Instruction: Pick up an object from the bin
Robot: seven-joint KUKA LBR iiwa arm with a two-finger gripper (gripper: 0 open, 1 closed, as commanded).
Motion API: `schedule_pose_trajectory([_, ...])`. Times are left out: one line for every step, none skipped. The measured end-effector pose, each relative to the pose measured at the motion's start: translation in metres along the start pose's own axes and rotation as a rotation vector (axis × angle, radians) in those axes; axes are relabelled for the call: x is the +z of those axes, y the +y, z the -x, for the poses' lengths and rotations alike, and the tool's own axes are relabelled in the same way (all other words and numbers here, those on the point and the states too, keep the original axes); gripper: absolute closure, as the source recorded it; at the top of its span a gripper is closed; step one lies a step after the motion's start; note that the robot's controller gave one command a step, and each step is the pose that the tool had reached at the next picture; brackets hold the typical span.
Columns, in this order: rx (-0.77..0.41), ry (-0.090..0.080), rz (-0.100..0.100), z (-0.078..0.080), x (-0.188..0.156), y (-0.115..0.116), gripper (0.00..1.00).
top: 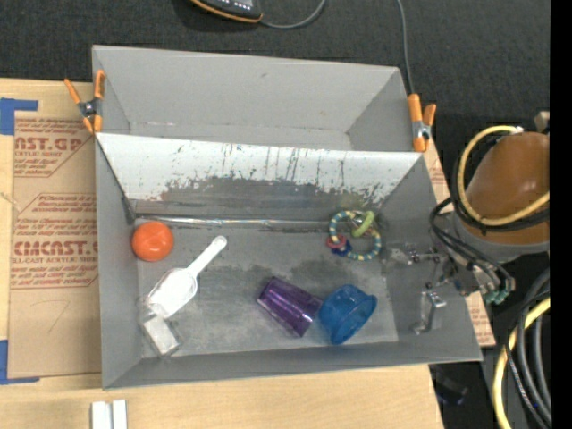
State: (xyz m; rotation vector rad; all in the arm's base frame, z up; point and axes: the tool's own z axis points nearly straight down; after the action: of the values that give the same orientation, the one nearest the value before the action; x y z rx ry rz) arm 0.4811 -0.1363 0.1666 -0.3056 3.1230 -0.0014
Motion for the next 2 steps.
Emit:
schedule_pose_trajectory([0.026,-0.001,-0.002,0.0,0.007,-0.001,0.0])
schedule_pose_trajectory([0.184,-0.001,0.0,0.001,0.06,0.009,0.0])
